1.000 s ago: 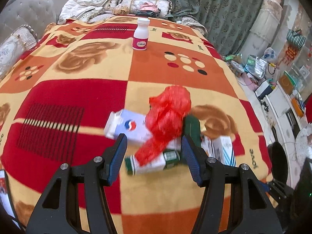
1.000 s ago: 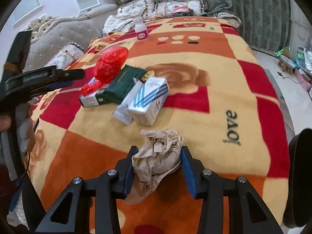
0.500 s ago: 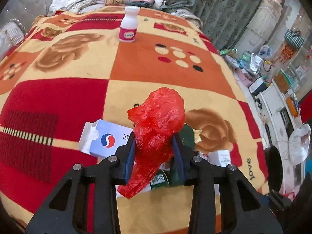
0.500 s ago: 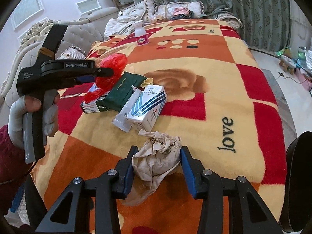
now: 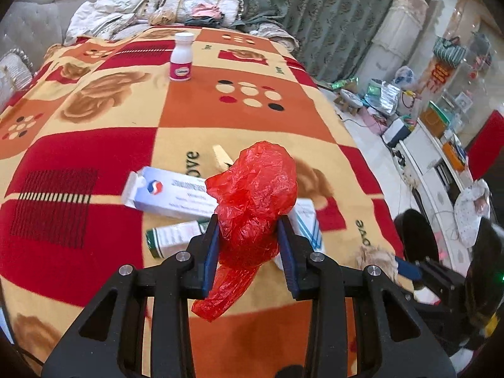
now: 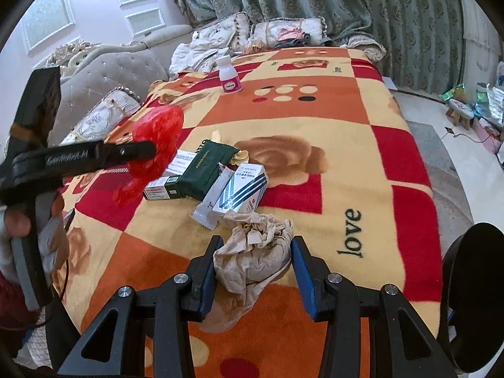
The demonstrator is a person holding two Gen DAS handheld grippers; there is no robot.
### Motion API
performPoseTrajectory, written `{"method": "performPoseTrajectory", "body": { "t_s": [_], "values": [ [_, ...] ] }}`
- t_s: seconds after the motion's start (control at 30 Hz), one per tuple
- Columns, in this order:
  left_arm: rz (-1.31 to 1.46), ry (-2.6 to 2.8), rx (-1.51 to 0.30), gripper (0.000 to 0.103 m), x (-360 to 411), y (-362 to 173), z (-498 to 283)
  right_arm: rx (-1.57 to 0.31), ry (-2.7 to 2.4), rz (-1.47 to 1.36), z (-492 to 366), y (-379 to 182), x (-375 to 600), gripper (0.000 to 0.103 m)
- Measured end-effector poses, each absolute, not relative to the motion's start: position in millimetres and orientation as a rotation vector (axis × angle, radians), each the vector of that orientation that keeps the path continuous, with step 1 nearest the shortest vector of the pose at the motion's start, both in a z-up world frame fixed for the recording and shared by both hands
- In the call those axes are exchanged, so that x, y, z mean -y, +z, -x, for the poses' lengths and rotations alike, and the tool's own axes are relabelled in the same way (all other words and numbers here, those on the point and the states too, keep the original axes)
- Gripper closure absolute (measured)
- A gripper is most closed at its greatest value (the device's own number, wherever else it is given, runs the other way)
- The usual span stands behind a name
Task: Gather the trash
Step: 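Carry the red bag and beige tissue over the black bin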
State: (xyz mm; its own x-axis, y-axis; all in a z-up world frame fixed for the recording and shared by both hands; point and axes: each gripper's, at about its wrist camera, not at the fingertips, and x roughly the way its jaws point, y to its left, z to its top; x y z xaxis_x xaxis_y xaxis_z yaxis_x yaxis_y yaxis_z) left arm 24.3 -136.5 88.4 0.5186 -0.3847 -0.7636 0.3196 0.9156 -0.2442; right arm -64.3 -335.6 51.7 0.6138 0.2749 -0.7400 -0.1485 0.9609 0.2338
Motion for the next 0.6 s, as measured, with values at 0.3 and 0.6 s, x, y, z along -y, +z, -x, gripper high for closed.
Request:
{"method": "performPoseTrajectory", "body": {
  "t_s": [0.3, 0.6],
  "values": [
    [0.035, -0.449, -0.939, 0.070, 158, 84, 4, -0.852, 0.224, -0.162, 77, 62, 346, 0.061],
    [-0.004, -0.478, -0.937, 0.070, 178, 82, 22, -0.839, 0.209, -0.172, 83, 66, 354, 0.061]
  ]
}}
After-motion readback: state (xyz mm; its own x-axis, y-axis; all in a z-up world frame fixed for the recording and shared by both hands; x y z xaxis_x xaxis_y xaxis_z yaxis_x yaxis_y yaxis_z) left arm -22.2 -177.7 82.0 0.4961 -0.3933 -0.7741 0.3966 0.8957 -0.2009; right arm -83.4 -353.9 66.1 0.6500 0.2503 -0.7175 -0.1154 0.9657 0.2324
